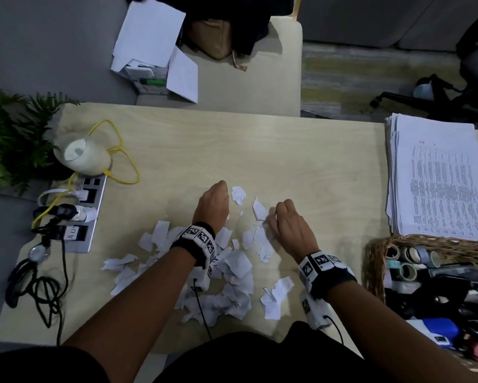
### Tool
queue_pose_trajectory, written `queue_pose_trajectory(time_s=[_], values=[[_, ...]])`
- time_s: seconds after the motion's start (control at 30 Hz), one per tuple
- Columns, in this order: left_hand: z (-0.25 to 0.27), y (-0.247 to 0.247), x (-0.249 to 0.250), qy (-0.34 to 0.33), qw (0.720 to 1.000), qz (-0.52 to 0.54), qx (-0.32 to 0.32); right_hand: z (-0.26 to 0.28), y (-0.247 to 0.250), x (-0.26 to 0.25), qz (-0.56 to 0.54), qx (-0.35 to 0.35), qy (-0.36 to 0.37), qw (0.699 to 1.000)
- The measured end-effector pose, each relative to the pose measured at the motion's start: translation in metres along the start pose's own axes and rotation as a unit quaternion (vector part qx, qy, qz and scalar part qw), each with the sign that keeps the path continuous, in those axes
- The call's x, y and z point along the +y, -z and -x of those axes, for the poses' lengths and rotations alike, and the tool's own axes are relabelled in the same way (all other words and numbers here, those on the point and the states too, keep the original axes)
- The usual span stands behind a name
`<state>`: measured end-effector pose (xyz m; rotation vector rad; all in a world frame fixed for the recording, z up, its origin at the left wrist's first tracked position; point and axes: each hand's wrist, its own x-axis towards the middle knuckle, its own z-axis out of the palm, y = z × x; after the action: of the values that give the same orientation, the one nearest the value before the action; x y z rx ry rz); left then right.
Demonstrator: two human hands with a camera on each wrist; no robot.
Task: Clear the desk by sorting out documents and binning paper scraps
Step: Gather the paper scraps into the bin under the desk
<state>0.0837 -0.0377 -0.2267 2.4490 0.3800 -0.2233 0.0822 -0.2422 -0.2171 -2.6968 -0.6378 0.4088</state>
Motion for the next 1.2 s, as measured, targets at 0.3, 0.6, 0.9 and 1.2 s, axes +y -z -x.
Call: queue_pose_trajectory(time_s=[0.3, 0.6, 0.9, 1.2], values=[[-0.006, -0.026, 0.017, -0.028, 0.983, -0.172, -0.053, -0.015, 0.001, 0.005, -0.200, -0.006, -0.073, 0.977], [0.002, -0.019, 0.005, -0.098, 0.969, -0.198, -0.112, -0.028, -0.017, -0.016, 0.087, -0.051, -0.079, 0.992], [-0.001, -0.011, 0.005, -0.047, 0.986, -0.135, -0.087, -0.005, -0.013, 0.009, -0.085, 0.016, -0.108, 0.990], [-0.007, 0.000, 0.013, -0.086, 0.979, -0.136, -0.122, 0.034, -0.013, -0.003, -0.091, -0.047, -0.123, 0.987]])
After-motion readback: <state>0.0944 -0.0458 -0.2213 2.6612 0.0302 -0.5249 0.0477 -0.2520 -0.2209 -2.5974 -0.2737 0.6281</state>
